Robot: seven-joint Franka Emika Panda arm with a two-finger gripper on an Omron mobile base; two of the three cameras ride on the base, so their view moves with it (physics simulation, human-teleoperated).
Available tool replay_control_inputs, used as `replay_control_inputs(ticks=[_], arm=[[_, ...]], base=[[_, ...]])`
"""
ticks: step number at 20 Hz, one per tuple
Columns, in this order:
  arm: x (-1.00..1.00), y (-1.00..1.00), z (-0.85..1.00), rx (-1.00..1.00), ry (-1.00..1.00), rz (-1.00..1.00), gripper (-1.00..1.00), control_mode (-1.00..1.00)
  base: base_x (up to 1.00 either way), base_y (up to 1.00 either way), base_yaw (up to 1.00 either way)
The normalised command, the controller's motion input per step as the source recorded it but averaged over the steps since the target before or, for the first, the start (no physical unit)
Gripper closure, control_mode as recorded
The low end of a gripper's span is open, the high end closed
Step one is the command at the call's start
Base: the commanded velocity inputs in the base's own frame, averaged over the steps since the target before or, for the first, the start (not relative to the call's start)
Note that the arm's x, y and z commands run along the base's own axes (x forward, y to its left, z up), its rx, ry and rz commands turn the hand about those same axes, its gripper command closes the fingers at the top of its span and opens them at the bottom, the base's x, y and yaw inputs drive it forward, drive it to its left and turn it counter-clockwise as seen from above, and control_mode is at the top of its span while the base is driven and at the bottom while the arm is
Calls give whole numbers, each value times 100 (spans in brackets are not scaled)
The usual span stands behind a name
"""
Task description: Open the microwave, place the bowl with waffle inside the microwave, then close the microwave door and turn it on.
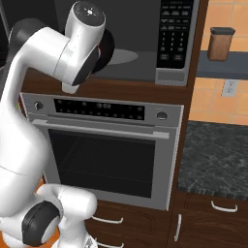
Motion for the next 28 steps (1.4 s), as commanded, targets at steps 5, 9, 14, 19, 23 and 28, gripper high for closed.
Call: replay_control_inputs(ticks=[5,9,14,19,23,28], arm=[[82,13,0,0,0,0,100,-100],[83,2,-1,0,0,0,100,-100],[83,0,-11,0,0,0,100,-100],[75,0,-34,0,2,0,100,-100],[55,0,-6,0,0,0,100,-100],[43,0,3,0,0,0,100,-100]], base=[[0,0,0],[0,0,0],[0,0,0],[0,0,0],[0,0,0],[0,0,0]])
